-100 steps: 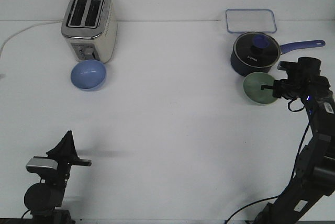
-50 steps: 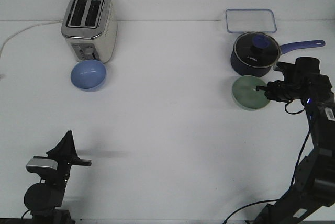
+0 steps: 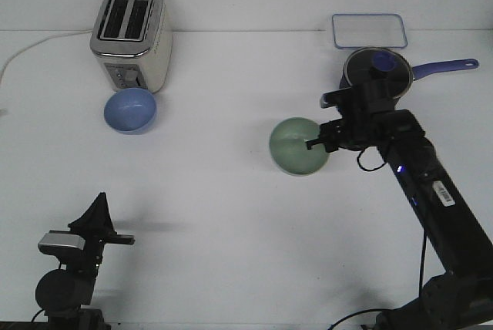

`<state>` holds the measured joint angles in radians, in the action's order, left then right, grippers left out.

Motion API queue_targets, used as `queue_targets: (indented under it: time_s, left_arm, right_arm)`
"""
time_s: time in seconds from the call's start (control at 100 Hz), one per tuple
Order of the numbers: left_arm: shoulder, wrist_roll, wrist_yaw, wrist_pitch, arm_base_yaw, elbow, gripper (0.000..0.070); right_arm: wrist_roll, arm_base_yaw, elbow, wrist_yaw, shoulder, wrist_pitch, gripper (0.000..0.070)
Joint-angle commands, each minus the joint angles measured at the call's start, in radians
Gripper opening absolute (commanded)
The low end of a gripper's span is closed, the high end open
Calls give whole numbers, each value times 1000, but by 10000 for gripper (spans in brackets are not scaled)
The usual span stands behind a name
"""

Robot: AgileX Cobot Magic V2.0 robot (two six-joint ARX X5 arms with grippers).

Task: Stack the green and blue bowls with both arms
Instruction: 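Carry the green bowl toward the table center and lower it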

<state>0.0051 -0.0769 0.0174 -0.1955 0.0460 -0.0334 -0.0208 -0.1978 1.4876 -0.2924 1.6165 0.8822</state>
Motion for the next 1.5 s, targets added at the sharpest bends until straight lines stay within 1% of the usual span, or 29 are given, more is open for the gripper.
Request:
queue_targets:
  time_s: [0.0,0.15,0.24,0.42,0.66,0.86,1.13,1.24,1.49]
  left_arm:
    - [-2,5,-2,-15,-1,19,14]
    - [-2,5,-2,-14,-1,19,14]
    - [-2,5,-2,-14,-1,19,14]
    - [-2,5,-2,-14,-1,19,14]
    - [-2,5,-2,-15,-1,19,14]
    - [-2,5,-2,-14,-1,19,14]
    - [-2,5,-2,-15,-1,19,14]
    - [-2,5,-2,-14,-1,19,14]
    - [-2,5,-2,-14,-1,19,13]
  right_arm:
    - [43,-62,-2,7,21,-40,0]
    - [105,-181,-50,8,24,-154,0]
    - [130,-234,-62,13,38,-175,0]
    - [139,-295,-62,35,90,-175,0]
    - [156,-301,-62,36,162,-179,0]
    - [156,-302,-62,89,198,-180,0]
    - [159,-307,-62,93,212,-198,0]
    - [159,-308,-62,114,222,-202,0]
    - [159,-313,-62,110,249,-196,0]
